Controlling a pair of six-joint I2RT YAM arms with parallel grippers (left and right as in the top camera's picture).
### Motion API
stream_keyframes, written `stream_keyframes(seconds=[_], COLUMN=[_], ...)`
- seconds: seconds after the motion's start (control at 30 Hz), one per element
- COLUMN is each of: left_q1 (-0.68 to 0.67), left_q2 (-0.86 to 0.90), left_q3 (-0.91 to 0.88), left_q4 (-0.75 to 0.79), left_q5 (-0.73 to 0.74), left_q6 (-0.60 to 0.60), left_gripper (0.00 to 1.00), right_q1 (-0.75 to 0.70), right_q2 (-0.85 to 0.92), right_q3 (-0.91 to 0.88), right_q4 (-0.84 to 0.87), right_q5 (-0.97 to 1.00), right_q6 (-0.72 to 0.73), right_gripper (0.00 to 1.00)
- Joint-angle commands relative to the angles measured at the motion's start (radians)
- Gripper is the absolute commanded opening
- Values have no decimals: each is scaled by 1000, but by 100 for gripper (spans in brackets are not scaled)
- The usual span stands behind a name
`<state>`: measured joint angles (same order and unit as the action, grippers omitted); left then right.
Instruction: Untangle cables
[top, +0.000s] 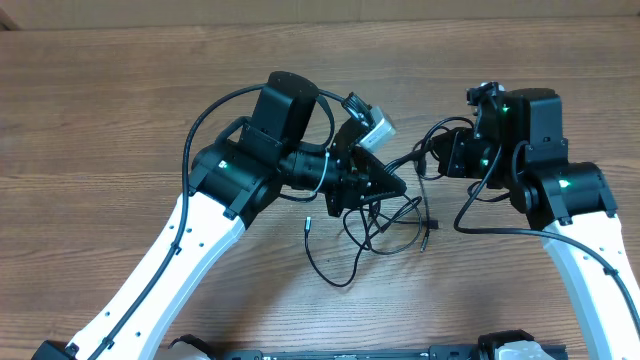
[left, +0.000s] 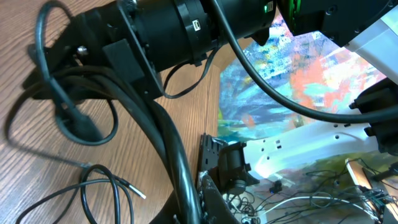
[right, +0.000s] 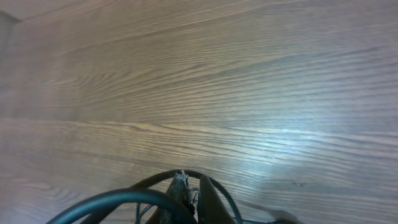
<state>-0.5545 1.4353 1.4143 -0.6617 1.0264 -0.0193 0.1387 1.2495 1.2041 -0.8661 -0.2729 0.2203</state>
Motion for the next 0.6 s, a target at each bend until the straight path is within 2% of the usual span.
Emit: stream_keyframes(seconds=[0.0, 0.4, 0.57], left_q1=[26, 98, 98], left_q2=[-81, -190, -192], left_q3=[8, 8, 8], left_q4=[11, 26, 30], left_q5=[87, 85, 50], left_q6=[43, 43, 42], left_gripper=[4, 4, 4], right_q1=[-47, -90, -90], right_q2=[8, 10, 10], right_q3=[11, -7, -7], right_q4=[-12, -68, -62], right_q5=[89, 84, -13], right_q6=[20, 20, 15], right_gripper=[4, 4, 4])
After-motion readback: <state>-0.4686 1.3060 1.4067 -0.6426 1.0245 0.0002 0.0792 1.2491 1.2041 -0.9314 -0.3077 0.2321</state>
